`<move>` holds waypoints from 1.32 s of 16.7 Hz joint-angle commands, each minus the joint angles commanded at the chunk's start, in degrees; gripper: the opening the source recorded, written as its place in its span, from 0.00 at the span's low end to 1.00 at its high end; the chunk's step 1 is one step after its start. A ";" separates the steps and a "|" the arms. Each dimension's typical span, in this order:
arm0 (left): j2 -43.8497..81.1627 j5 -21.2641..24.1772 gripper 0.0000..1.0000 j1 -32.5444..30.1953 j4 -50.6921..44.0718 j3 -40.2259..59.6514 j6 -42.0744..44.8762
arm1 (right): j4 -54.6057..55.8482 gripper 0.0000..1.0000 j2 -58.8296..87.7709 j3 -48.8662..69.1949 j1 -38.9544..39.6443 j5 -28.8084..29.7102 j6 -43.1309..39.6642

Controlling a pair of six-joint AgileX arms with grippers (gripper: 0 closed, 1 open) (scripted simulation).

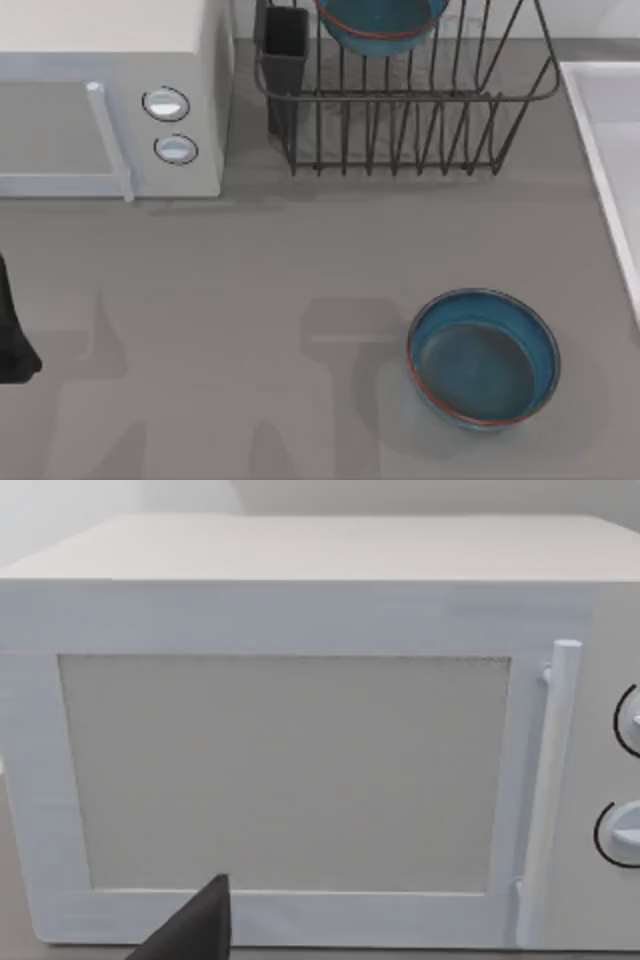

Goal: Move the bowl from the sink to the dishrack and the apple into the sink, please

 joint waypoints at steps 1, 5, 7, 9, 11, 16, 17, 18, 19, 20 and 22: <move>0.00 0.00 1.00 0.00 0.00 0.00 0.00 | 1.99 0.00 1.85 -0.35 0.03 0.10 -0.04; 0.00 0.00 1.00 0.00 0.00 0.00 0.00 | 4.27 0.00 4.00 -0.78 0.07 0.23 -0.10; 0.00 0.00 1.00 0.00 0.00 0.00 0.00 | 4.27 0.00 4.00 -0.78 0.07 0.23 -0.10; 0.00 0.00 1.00 0.00 0.00 0.00 0.00 | 4.27 0.15 4.00 -0.78 0.07 0.23 -0.10; 0.00 0.00 1.00 0.00 0.00 0.00 0.00 | 4.27 0.30 4.00 -0.78 0.07 0.23 -0.10; 0.00 0.00 1.00 0.00 0.00 0.00 0.00 | 4.27 0.68 4.00 -0.78 0.07 0.23 -0.10; 0.00 0.00 1.00 0.00 0.00 0.00 0.00 | 4.27 0.75 4.00 -0.78 0.07 0.23 -0.10; 0.00 0.00 1.00 0.00 0.00 0.00 0.00 | 4.27 0.83 4.00 -0.78 0.07 0.23 -0.10; 0.00 0.00 1.00 0.00 0.00 0.00 0.00 | 4.27 0.90 4.00 -0.78 0.07 0.23 -0.10; 0.00 0.00 1.00 0.00 0.00 0.00 0.00 | 4.27 0.98 4.00 -0.78 0.07 0.23 -0.10; 0.00 0.00 1.00 0.00 0.00 0.00 0.00 | 4.27 1.00 4.00 -0.78 0.07 0.23 -0.10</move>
